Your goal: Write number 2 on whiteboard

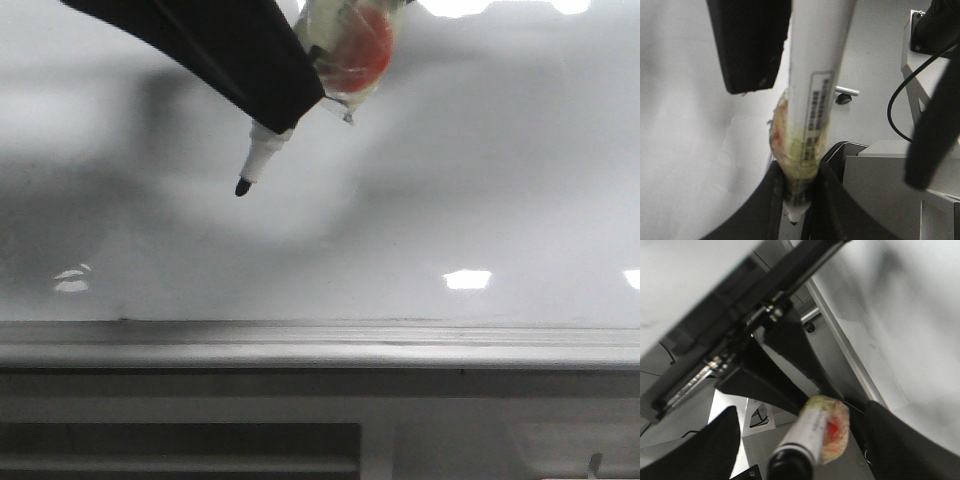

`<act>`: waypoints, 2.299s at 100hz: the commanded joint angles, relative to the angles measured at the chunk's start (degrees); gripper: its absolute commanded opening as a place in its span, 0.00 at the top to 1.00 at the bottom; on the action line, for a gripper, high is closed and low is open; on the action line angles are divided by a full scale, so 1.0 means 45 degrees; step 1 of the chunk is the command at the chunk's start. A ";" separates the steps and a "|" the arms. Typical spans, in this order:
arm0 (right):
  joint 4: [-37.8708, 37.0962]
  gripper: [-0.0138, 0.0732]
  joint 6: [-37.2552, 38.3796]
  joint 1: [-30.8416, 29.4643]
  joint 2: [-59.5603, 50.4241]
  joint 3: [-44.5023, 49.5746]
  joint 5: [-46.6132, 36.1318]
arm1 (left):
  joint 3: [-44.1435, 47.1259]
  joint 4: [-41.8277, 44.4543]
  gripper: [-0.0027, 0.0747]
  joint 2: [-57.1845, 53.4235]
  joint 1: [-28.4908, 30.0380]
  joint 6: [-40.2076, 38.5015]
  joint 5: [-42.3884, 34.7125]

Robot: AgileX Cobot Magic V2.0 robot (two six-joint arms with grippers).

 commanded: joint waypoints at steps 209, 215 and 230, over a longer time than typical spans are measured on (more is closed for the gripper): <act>0.4471 0.92 -0.5060 0.0031 -0.5157 0.6456 -1.2130 | 0.4972 -0.3106 0.99 -0.8189 0.3647 -0.1334 -0.7745; 0.4471 0.92 -0.5060 0.0031 -0.5157 0.6456 -1.2527 | 0.4972 -0.3106 0.99 -0.8189 0.3647 -0.1334 -0.7836; 0.4471 0.92 -0.5060 0.0031 -0.5572 0.6465 -1.3162 | 0.4972 -0.3106 0.99 -0.8189 0.3647 -0.1334 -0.8198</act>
